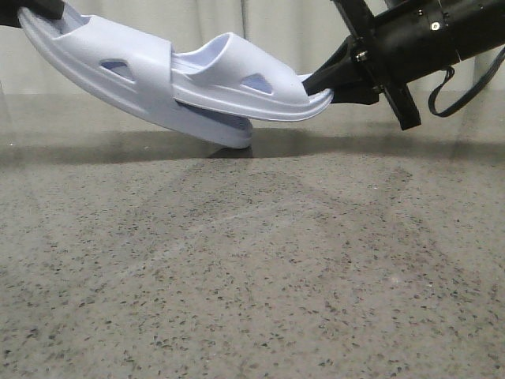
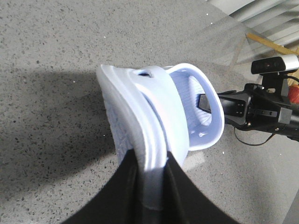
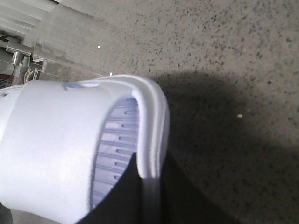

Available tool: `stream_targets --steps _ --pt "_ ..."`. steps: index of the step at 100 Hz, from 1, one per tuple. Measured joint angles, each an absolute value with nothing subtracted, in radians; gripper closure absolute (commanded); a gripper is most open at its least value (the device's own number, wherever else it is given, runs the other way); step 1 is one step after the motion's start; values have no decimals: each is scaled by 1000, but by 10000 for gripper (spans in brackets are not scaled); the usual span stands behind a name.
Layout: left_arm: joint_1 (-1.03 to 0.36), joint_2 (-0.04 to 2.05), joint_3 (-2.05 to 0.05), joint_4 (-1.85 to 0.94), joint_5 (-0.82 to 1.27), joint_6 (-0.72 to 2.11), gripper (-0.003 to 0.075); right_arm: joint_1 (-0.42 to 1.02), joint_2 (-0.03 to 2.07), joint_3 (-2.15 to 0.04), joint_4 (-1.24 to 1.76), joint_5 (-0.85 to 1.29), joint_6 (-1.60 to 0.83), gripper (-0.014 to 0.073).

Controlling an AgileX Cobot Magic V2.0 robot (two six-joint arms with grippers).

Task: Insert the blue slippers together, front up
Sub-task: 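Bring the right gripper's slipper over the left gripper's slipper, stacking them, then lower the stacked slippers to the table and open both grippers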

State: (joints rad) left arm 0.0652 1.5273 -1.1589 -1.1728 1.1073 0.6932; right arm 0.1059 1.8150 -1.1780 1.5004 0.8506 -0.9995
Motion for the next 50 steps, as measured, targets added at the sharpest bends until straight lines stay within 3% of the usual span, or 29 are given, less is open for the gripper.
stream_targets --steps 24,50 --pt "109 1526 -1159 -1177 1132 695 705 63 1815 -1186 1484 976 -994 449" --pt "138 1526 -1159 -1150 1190 699 705 -39 1815 -1188 1482 1164 -994 428"
